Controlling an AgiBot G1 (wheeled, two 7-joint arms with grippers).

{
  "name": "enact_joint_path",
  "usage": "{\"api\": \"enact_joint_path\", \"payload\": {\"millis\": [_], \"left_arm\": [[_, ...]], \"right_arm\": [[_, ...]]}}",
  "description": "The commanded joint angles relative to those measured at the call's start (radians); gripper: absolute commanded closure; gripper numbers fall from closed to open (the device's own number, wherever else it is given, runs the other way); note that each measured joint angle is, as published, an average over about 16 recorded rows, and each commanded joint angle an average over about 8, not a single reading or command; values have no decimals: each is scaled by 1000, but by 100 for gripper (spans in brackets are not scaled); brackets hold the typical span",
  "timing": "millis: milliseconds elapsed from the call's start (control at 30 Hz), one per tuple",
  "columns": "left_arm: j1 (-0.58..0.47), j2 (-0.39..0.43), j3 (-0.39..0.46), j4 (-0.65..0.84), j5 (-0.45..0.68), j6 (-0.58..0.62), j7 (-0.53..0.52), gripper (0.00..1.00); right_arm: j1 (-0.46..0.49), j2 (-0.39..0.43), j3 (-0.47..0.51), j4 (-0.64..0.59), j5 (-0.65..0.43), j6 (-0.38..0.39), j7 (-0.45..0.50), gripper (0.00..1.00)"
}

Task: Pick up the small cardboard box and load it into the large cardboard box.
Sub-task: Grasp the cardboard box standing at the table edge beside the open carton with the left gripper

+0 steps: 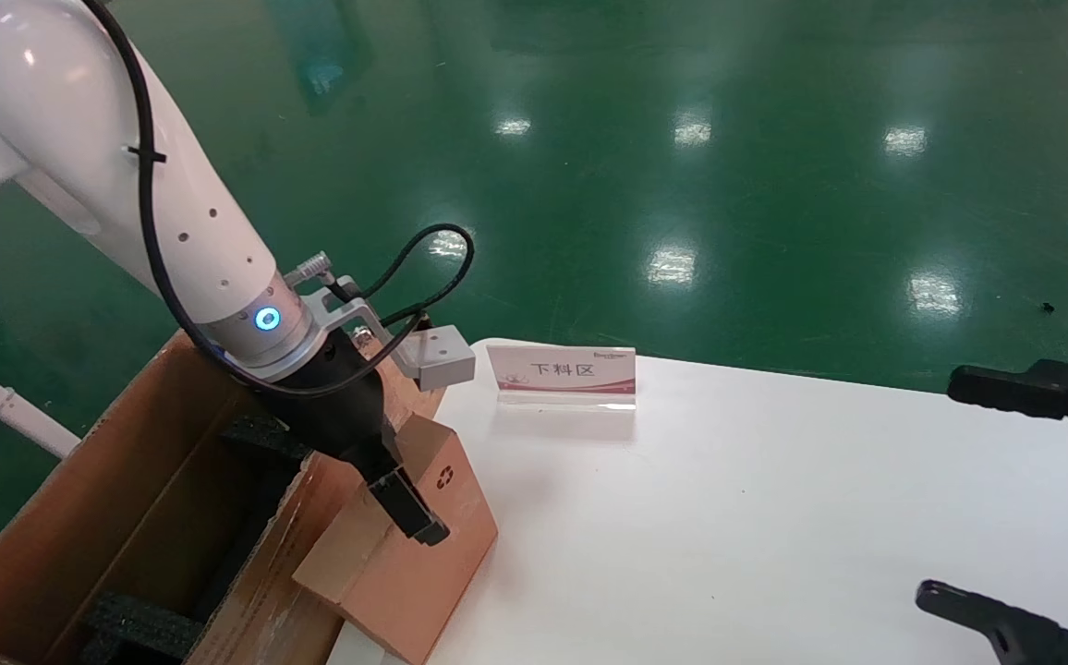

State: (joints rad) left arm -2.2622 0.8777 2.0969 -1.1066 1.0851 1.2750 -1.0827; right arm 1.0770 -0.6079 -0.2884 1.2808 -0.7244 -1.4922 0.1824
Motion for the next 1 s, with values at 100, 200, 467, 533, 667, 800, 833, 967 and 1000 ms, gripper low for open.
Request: {"api": "enact_joint_path", "payload": {"millis": [100,200,467,533,667,800,833,967,1000], "left_arm": [[16,6,-1,5,0,-11,-5,1],[23,9,-1,7,1,-16,-7,39],[35,13,-1,10,1,-24,-11,100],[37,13,-2,11,1,-26,-12,100],[40,14,-2,12,2,-28,-13,100],[42,15,-2,12,2,-29,-14,100],[42,15,-2,12,2,-29,-14,100],[43,16,-2,12,2,-30,-14,100],[43,16,-2,13,2,-30,-14,100]], "right_arm": [[0,0,0,0,0,0,0,0],[0,0,0,0,0,0,0,0],[0,0,0,0,0,0,0,81],[0,0,0,0,0,0,0,100],[0,0,0,0,0,0,0,100],[0,0,0,0,0,0,0,100],[0,0,0,0,0,0,0,100],[0,0,0,0,0,0,0,100],[0,0,0,0,0,0,0,100]]}}
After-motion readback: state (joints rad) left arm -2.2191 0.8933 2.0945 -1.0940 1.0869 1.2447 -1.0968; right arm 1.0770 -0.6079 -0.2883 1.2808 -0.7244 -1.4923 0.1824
